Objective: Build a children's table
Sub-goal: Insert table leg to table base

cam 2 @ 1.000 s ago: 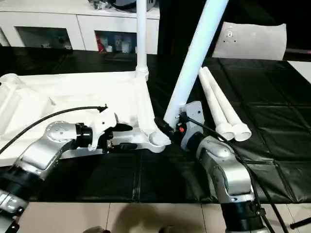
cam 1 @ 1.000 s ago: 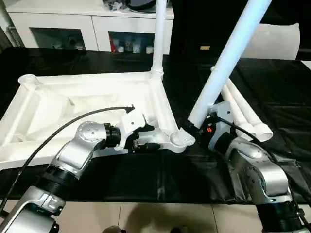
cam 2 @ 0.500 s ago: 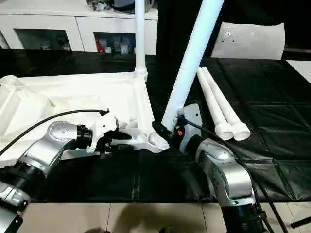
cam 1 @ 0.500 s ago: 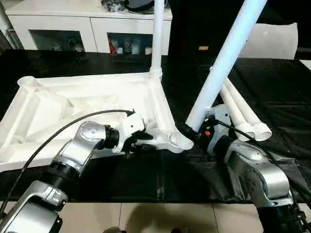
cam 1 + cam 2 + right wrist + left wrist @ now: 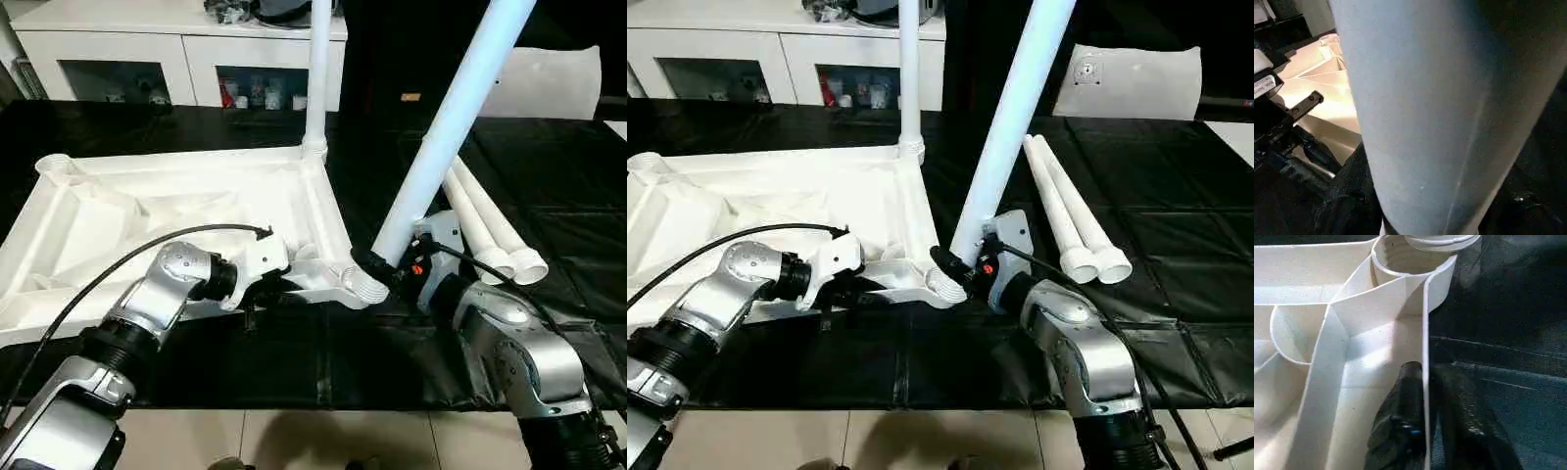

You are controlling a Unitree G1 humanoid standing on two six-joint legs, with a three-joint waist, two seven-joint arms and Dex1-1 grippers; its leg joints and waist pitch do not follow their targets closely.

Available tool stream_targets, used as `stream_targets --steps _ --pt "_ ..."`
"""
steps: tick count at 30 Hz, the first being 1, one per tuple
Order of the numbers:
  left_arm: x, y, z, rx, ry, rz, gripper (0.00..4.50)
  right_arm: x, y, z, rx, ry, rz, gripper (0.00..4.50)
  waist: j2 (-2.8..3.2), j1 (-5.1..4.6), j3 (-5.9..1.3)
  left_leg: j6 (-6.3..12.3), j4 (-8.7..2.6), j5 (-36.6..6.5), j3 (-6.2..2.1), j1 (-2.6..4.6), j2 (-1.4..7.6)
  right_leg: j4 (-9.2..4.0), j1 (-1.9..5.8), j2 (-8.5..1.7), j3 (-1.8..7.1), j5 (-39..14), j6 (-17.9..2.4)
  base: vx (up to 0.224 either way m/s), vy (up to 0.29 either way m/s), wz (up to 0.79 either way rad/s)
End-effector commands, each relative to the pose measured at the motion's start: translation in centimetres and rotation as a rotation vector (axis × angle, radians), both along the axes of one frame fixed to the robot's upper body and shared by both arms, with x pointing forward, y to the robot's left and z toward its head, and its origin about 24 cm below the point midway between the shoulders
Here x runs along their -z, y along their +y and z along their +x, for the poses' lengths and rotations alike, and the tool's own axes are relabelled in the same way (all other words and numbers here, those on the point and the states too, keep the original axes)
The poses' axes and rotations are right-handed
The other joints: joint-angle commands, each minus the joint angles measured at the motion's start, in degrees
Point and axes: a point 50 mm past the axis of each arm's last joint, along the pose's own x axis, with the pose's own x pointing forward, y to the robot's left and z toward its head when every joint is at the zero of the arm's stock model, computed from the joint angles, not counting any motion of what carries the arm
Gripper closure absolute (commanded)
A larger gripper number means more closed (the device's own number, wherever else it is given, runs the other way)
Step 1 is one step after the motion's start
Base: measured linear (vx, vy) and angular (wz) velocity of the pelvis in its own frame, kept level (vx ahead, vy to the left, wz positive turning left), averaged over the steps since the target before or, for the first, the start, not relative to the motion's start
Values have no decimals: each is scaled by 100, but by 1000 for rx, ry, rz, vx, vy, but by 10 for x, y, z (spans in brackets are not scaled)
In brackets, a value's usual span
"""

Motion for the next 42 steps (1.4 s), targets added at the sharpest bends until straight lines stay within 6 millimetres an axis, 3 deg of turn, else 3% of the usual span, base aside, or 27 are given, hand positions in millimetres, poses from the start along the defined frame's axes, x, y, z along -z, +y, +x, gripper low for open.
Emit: stream_targets --steps 1,14,17,24,35,42 --pt "-5 -1 2 24 -18 5 437 -5 2 2 -13 -26 -24 259 70 1 -400 -154 -471 -1331 -35 56 146 -466 295 -389 261 -1725 -1012 0 0 0" --pt "-2 0 -1 76 -56 18 450 -15 11 13 -55 -90 -50 259 61 6 -419 -99 -467 -1067 -18 42 152 -423 323 -391 273 -1288 -1116 0 0 0" --pt "-5 2 -5 97 -109 -4 450 -14 11 12 -162 -4 51 259 42 11 -419 -39 -466 -1080 -20 36 158 -417 341 -401 271 -1283 -1164 0 0 0" --pt "-8 5 -10 136 -89 -36 450 -10 7 9 -224 20 83 259 11 28 -405 -44 -474 -1060 -5 45 166 -430 317 -401 272 -1480 -1119 0 0 0" --pt "-9 8 -12 138 -48 -40 450 3 0 6 -267 36 -4 259 -2 43 -403 -17 -471 -1046 3 50 162 -448 301 -400 276 -1667 -1056 0 0 0" --pt "-9 7 -12 141 -44 -38 450 7 3 6 -291 46 -6 259 21 50 -398 -14 -474 -1095 3 54 160 -455 294 -401 275 -1698 -1074 0 0 0"
